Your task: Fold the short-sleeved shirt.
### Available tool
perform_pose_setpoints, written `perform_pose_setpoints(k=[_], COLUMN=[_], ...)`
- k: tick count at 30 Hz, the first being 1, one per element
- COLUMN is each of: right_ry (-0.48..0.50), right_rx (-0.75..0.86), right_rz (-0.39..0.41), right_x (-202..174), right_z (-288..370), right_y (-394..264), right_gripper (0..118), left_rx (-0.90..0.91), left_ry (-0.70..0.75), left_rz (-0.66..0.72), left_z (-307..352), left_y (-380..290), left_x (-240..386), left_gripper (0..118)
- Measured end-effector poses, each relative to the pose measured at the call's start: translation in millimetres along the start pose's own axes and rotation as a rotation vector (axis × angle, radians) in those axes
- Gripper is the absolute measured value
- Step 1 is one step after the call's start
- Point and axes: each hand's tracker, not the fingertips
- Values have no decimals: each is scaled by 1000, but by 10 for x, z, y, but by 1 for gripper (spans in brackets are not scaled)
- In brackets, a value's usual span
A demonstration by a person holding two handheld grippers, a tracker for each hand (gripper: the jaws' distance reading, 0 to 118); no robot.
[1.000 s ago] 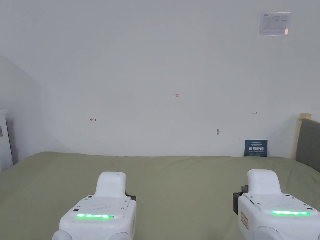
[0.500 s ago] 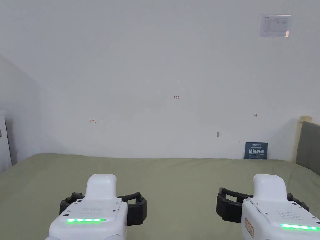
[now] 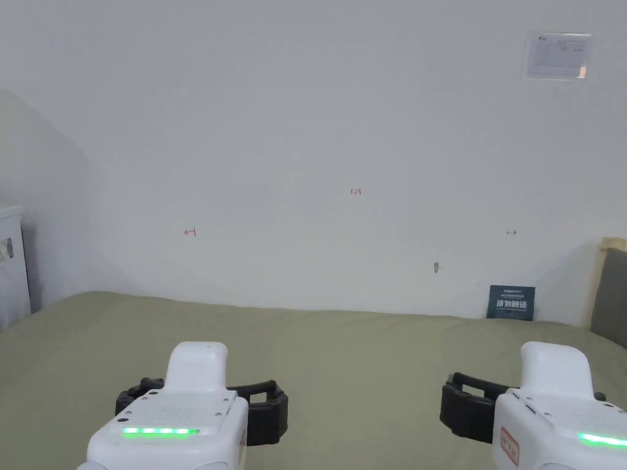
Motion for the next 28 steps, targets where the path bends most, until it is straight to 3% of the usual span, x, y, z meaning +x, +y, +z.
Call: perform_pose_setpoints(k=[6, 13, 15, 17, 22, 28], right_ry=[19, -146, -145, -92, 49, 32], right_rx=[15, 96, 93, 73, 33, 34], right_rz=[-17, 167, 228, 200, 32, 20], right_x=[-7, -215, -266, -262, -145, -102], right_z=[-21, -151, -202, -238, -321, -415], right_y=[-78, -311, -358, -369, -343, -280], right_gripper=[118, 118, 118, 118, 118, 118], left_rx=[12, 4, 1, -3, -22, -34], left_ry=[-10, -11, -9, -2, 1, 12], left_rz=[3, 12, 11, 7, 6, 7], left_z=[23, -60, -107, -152, -237, -328], left_y=[51, 30, 6, -14, -76, -120], left_x=[6, -9, -16, -16, -26, -65], left_gripper=[118, 118, 118, 118, 118, 118])
